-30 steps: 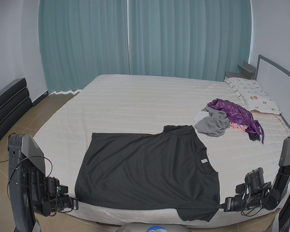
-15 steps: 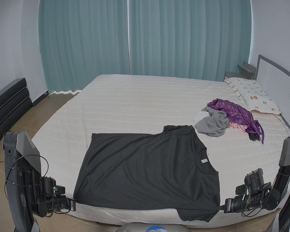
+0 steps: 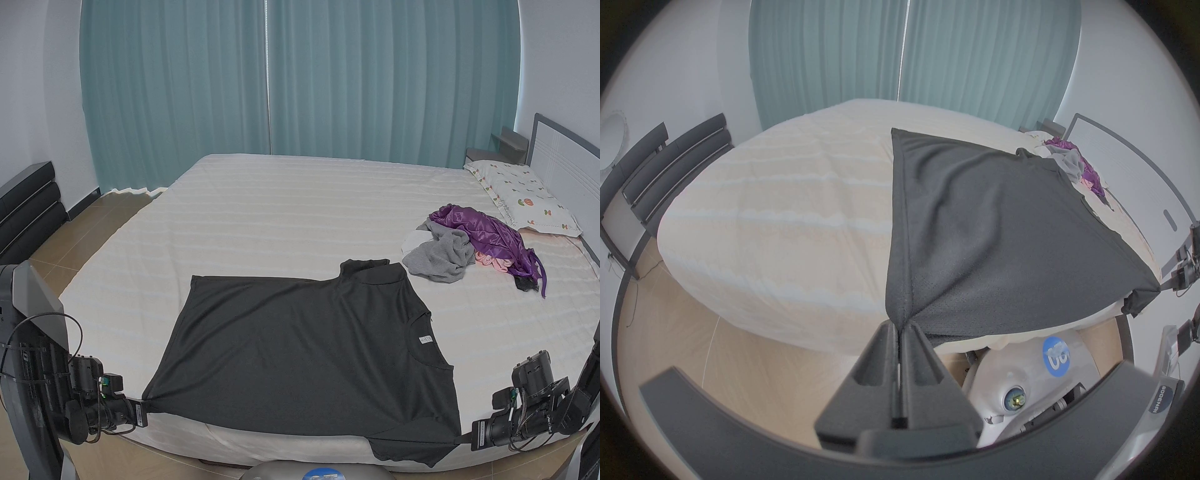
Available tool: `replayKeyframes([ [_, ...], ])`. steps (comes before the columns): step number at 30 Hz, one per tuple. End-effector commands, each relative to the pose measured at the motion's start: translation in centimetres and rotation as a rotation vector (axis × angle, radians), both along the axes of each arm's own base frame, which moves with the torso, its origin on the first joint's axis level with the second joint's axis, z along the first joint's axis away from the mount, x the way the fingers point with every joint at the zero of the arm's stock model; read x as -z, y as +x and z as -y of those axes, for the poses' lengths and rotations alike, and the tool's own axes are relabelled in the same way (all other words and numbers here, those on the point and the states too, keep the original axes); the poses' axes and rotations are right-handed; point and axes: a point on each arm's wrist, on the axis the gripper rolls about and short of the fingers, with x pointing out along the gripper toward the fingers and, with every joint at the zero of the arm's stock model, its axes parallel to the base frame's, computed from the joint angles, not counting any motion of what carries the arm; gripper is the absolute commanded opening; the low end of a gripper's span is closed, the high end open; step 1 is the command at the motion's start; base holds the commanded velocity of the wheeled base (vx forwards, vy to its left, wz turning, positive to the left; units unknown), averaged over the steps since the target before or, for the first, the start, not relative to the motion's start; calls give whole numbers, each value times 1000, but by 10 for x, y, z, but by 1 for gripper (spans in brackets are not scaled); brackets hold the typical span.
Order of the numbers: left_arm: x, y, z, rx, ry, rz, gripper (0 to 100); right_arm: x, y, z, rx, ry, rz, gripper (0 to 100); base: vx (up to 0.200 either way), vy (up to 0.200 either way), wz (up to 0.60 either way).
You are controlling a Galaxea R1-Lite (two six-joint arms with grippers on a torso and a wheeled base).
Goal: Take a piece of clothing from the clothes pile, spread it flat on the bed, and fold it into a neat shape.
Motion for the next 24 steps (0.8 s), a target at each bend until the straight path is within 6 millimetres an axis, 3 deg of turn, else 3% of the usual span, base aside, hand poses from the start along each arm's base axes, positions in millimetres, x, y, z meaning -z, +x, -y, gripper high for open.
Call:
replayKeyframes([
  [1,-11,-8,1,4,2,-24,0,-2,-5,2,-1,-2,1,0,0,0,0],
  [13,-23,-22,3,25,8,-112,0,-2,-13,5,-56,-60,-35,0,0,0,0],
  [24,-30,-26,4,23,30,-126,0,-9,-8,5,-41,-47,37,0,0,0,0],
])
